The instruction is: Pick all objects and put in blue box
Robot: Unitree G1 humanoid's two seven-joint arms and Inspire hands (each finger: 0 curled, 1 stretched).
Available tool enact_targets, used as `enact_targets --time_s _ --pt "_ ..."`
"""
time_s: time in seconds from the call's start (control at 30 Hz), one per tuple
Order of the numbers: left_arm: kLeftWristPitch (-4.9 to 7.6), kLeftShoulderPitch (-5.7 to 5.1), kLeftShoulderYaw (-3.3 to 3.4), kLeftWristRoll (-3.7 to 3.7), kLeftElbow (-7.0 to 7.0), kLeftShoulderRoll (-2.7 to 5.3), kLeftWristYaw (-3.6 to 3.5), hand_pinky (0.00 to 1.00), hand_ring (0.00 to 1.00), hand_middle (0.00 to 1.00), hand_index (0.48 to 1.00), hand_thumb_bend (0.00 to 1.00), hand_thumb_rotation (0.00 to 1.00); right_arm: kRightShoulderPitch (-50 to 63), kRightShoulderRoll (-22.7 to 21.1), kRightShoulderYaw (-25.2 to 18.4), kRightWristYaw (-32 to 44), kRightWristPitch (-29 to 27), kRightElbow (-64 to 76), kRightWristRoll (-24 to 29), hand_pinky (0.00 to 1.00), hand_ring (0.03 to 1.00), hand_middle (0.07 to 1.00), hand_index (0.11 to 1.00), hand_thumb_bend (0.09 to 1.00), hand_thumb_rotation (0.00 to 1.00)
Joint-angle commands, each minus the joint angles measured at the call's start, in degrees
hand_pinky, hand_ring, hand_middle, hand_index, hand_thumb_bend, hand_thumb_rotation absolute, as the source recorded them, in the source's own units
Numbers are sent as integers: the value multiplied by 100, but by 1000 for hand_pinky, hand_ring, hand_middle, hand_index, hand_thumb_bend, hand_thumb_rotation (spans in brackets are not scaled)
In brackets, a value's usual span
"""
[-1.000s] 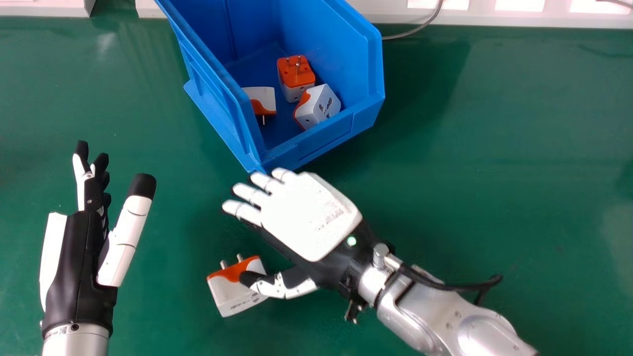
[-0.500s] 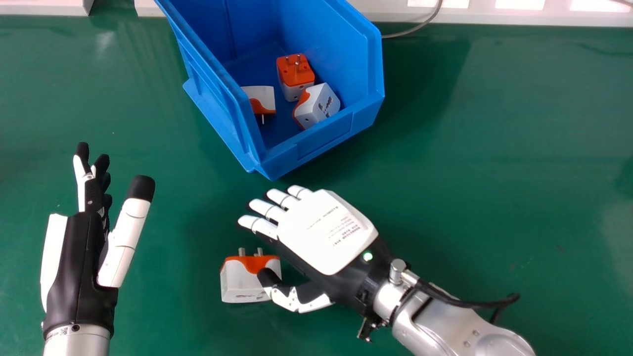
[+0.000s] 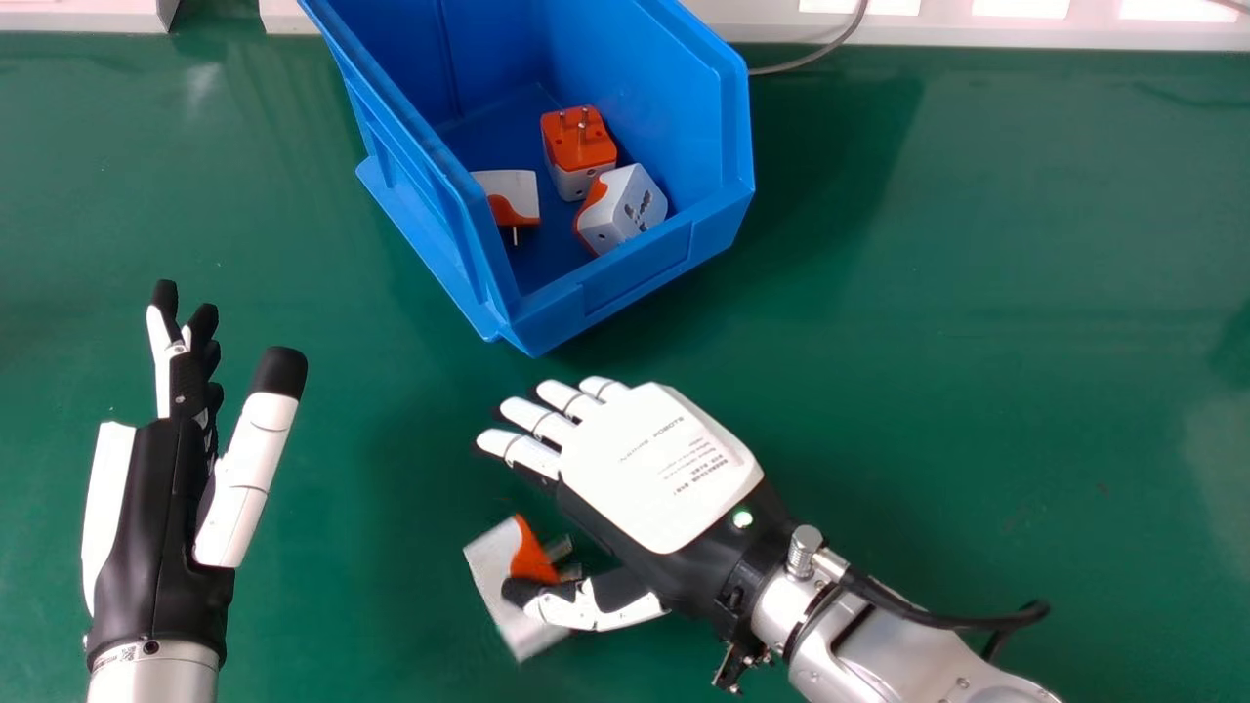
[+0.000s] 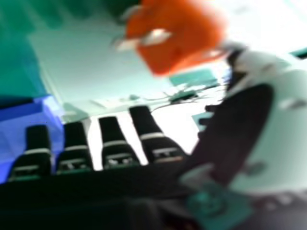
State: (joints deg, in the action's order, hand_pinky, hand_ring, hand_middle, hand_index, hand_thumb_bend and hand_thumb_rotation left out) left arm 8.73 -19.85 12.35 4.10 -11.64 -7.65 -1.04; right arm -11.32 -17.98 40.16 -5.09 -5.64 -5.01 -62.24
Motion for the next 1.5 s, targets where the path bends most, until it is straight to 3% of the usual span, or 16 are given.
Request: enact_targets --time_s 0.0,0.57,0.8,1.1,1.23,1.33,1.47 --pt "141 -10 -7 29 -45 -54 11 1000 1000 1000 1000 882 960 70 58 -72 2 22 199 40 873 914 911 869 360 638" --pt "157 -18 -6 4 -48 -64 -19 1000 1000 1000 1000 882 964 132 62 -144 -309 -203 185 206 858 910 911 869 386 672" --pt "140 31 -8 5 -8 -76 -25 1000 1000 1000 1000 878 964 261 -17 -265 -207 -348 414 364 854 907 911 869 404 687" --pt "171 109 9 -35 93 -106 -52 1000 1000 1000 1000 868 966 562 -213 -419 13 -543 951 489 869 912 911 866 542 803" --pt "163 153 7 -49 122 -116 -57 1000 1000 1000 1000 859 966 599 -293 -416 55 -657 953 443 865 912 911 864 558 833" --pt "151 162 2 -45 107 -118 -57 1000 1000 1000 1000 841 966 603 -323 -385 82 -709 890 388 837 904 910 862 608 898" --pt "167 141 -2 -33 68 -115 -56 1000 1000 1000 1000 837 966 591 -306 -315 137 -720 718 318 835 903 912 863 627 913"
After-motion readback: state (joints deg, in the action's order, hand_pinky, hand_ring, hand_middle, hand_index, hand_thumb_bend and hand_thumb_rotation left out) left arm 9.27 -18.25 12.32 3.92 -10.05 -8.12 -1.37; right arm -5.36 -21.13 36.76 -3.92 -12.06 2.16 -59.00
